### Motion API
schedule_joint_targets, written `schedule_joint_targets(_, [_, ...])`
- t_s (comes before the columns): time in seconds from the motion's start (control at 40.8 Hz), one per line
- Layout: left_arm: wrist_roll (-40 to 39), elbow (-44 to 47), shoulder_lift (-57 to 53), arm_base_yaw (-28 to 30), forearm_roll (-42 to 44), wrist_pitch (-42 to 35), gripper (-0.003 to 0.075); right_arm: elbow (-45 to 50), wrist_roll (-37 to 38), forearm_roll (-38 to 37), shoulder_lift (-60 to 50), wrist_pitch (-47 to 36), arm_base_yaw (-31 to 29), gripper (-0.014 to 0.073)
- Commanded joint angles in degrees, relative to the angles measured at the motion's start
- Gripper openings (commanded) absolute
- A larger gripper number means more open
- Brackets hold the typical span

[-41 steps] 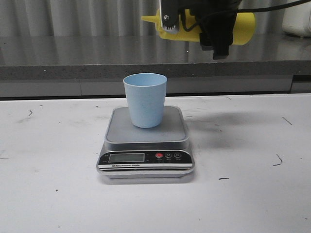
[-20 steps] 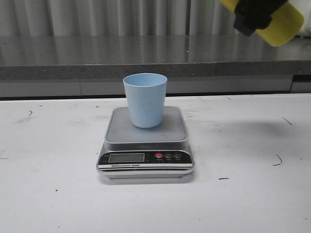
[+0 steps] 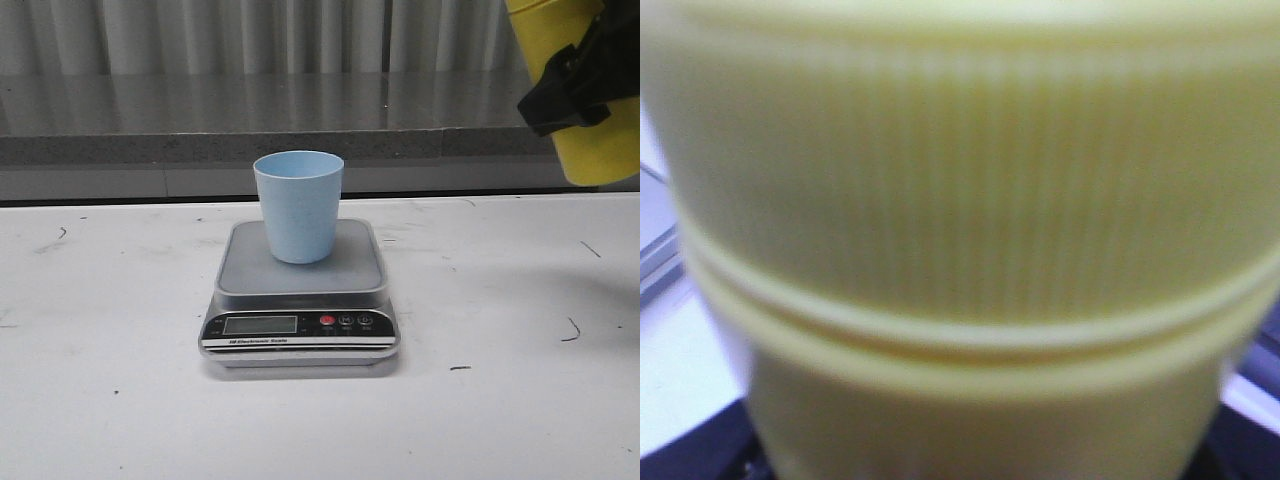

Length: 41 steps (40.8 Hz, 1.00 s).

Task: Pour seasoning into cup on scale with both arms
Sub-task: 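Turn the bottle upright and lower it to the table with the right gripper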

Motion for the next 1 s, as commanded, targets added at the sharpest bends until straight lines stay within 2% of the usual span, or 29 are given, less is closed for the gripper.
schedule_joint_targets(0.0, [-0.13, -1.57, 0.29, 0.03, -0.12, -4.31, 0.0419, -0.03, 0.55, 2.61, -2.83, -7.18, -0.6, 0.0363])
schedule_joint_targets(0.417, [-0.13, -1.57, 0.29, 0.03, -0.12, -4.31, 0.0419, 3.83, -2.06, 9.87, 1.69, -17.28, -0.6, 0.0363])
schedule_joint_targets(0.637, [-0.13, -1.57, 0.29, 0.03, -0.12, -4.31, 0.0419, 3.83, -10.83, 16.91, 7.37, -22.65, -0.6, 0.0363])
schedule_joint_targets(0.809, [-0.13, -1.57, 0.29, 0.03, -0.12, -4.31, 0.0419, 3.83, -20.34, 28.09, 12.04, -29.07, -0.6, 0.0363])
schedule_joint_targets(0.98, [-0.13, -1.57, 0.29, 0.03, -0.12, -4.31, 0.0419, 3.83, -23.1, 32.34, 17.66, -41.39, -0.6, 0.0363])
